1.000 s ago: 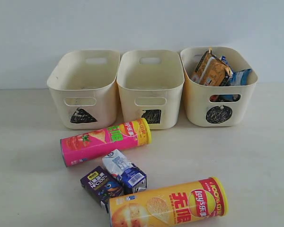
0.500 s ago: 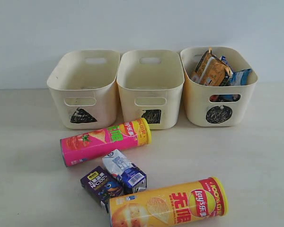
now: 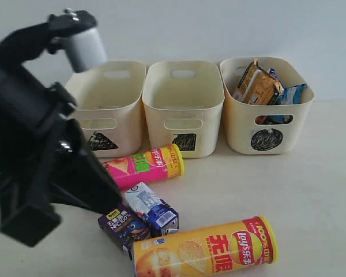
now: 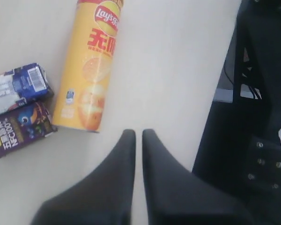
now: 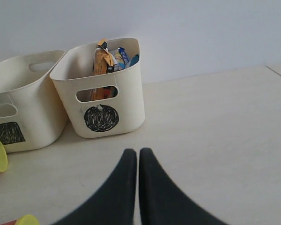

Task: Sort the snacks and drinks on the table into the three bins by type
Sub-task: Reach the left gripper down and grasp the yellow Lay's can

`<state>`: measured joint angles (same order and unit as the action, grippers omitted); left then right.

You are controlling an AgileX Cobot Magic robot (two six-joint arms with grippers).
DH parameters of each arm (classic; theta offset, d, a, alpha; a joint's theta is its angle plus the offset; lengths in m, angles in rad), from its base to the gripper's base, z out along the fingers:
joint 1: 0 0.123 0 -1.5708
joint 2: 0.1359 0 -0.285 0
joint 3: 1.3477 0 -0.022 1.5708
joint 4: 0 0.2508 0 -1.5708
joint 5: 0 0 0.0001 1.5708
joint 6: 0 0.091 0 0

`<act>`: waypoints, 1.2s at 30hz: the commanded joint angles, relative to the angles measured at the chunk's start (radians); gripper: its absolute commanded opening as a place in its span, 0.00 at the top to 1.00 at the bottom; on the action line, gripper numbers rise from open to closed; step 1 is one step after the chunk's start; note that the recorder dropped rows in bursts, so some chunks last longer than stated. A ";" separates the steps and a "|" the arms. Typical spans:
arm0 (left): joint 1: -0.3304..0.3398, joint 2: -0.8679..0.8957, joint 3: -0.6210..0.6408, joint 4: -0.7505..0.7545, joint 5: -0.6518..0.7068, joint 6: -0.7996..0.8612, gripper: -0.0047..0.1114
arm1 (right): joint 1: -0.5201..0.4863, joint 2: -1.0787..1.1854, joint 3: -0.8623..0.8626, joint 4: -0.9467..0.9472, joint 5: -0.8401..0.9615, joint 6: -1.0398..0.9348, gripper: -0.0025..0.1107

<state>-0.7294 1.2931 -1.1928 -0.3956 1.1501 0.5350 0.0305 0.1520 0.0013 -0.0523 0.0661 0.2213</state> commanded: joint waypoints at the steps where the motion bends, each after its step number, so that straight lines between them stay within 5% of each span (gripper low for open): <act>1: -0.040 0.120 -0.045 0.014 -0.089 0.008 0.92 | 0.002 0.001 -0.001 -0.002 -0.003 0.002 0.98; 6: -0.040 0.247 -0.074 0.019 -0.168 0.032 0.85 | 0.002 0.001 -0.001 -0.002 -0.003 0.004 0.98; 16: -0.040 0.447 -0.106 -0.086 -0.223 0.242 0.29 | 0.002 0.001 -0.001 -0.002 -0.003 0.004 0.98; 26: -0.163 0.576 -0.106 -0.044 -0.437 0.420 0.25 | 0.002 0.001 -0.001 -0.002 -0.003 0.004 0.98; 31: -0.179 0.643 -0.106 -0.018 -0.509 0.297 0.25 | 0.002 0.001 -0.001 -0.002 -0.003 0.004 0.98; 36: -0.179 0.720 -0.106 0.158 -0.544 0.116 0.25 | 0.002 0.001 -0.001 -0.002 -0.003 0.004 0.98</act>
<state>-0.9029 1.9923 -1.2946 -0.2847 0.6185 0.7085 0.0305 0.1520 0.0013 -0.0523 0.0661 0.2213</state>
